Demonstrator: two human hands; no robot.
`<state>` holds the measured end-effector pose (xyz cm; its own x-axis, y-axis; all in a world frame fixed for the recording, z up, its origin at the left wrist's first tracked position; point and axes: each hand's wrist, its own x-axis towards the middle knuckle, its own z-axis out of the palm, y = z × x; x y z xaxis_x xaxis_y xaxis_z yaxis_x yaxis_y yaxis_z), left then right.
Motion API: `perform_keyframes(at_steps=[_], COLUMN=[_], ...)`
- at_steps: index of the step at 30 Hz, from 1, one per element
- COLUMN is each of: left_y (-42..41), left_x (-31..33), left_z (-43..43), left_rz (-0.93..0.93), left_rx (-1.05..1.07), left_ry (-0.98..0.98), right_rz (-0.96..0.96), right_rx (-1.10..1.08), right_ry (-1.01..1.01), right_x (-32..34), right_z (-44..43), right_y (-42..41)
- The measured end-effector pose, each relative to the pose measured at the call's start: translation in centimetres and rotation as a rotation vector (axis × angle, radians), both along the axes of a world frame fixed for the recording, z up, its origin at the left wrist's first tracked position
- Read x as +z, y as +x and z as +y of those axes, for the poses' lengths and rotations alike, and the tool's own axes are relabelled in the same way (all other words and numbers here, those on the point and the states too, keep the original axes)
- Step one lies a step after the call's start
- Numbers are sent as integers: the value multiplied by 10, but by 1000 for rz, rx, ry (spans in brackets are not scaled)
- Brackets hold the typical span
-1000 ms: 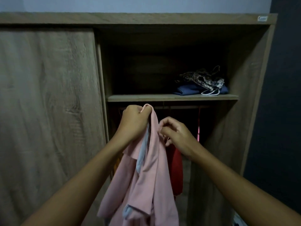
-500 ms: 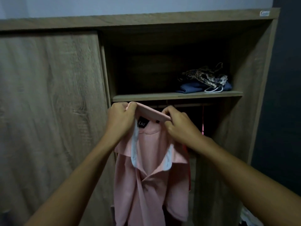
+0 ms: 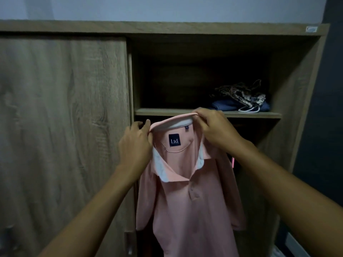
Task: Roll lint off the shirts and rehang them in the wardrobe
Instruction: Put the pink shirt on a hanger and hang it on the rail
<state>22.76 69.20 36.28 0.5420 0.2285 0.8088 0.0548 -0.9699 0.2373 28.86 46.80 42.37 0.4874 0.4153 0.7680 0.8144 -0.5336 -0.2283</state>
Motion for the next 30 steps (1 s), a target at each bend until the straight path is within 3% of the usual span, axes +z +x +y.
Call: perform_keyframes(at_steps=[5,14,17,20,24,26,30], left_y=[5,33,44,65,96,111,132], left_x=[-15,-25,-23,-26,-36,-40,-39], left_z=[-8,-50,-71,-88,-103,-113,-137], left_rz=[24,238,256,250,269,311,305], left_rx=[-34,-552,-653,-700,-673,-675,-664], left_ry=[7,-801,-941,-959,-874,-845,-747], right_rz=[67,316,447,561,780,867,691], right_rx=[38,-80,-127,-123,98,107,-90], right_ry=[81,263,296,214,-54,46,473], right_x=[-5,-46,-70,-92,-125,-137,-145], right_z=[-14,-59,-75,-92,-103,-103,-111], right_y=[-5,37,63,81,86,97,149])
